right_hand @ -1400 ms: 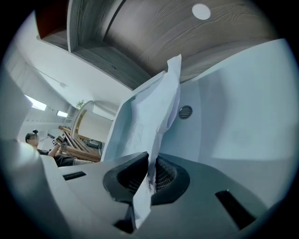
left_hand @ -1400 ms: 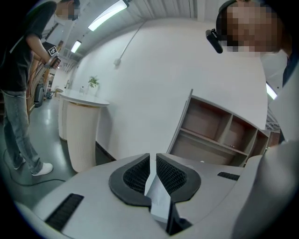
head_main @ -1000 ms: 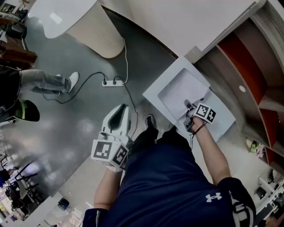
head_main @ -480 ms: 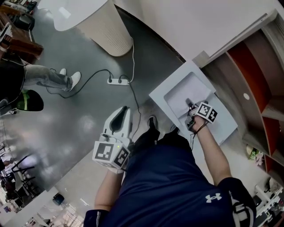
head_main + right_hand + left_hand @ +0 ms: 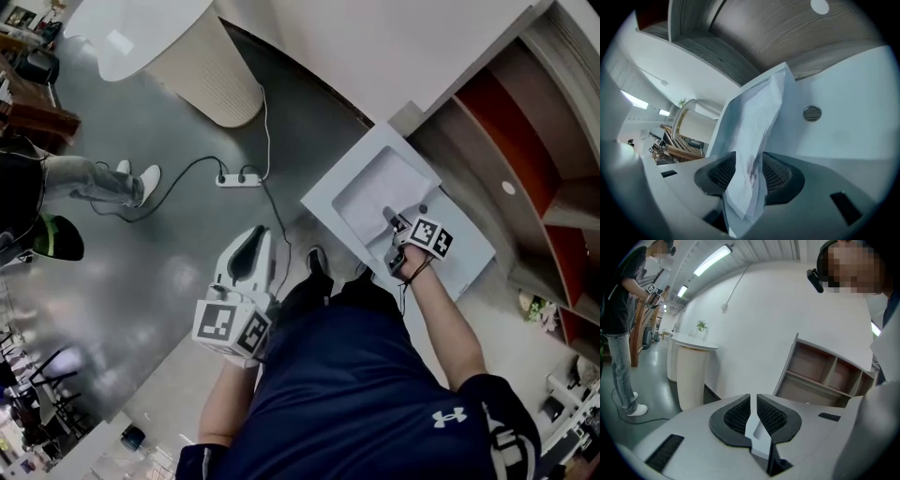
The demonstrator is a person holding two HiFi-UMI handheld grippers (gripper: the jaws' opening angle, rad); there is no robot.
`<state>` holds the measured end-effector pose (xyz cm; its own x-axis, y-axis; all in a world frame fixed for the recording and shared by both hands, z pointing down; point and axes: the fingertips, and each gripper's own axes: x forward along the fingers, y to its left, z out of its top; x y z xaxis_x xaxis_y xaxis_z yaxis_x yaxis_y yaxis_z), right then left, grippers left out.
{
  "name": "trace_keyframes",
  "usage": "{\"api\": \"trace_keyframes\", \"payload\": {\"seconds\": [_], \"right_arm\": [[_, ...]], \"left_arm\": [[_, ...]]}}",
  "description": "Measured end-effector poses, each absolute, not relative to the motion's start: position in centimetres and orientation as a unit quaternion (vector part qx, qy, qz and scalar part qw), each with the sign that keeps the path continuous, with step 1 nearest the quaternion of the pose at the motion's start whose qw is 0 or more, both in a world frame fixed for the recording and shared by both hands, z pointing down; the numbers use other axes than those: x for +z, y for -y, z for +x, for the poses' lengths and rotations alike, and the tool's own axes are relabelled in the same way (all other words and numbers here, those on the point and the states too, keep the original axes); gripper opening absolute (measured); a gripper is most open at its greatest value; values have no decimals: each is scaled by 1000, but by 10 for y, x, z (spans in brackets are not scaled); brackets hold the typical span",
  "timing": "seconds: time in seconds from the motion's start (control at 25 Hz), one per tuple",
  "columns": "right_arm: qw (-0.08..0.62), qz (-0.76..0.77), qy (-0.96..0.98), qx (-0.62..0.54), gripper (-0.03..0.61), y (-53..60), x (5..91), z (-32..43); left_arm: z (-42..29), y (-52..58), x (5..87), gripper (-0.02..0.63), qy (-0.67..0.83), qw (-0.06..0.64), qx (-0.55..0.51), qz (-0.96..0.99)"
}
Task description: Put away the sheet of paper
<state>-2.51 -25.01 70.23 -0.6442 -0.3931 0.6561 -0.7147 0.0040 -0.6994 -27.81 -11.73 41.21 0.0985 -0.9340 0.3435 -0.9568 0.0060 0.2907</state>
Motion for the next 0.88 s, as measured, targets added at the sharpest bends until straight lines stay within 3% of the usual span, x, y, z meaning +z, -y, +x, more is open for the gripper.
{"api": "trace_keyframes", "payload": {"seconds": [0.4, 0.6, 0.88], "right_arm": [[74, 476, 703, 523, 156, 245, 645, 53], [41, 500, 724, 473, 76, 242, 593, 79], [16, 504, 798, 330, 56, 242, 479, 91]], "left_arm": [[-230, 147, 404, 54, 609, 214, 24, 763], [-203, 162, 397, 54, 576, 203, 24, 792], [-171, 183, 375, 54, 544, 180, 11, 819]]}}
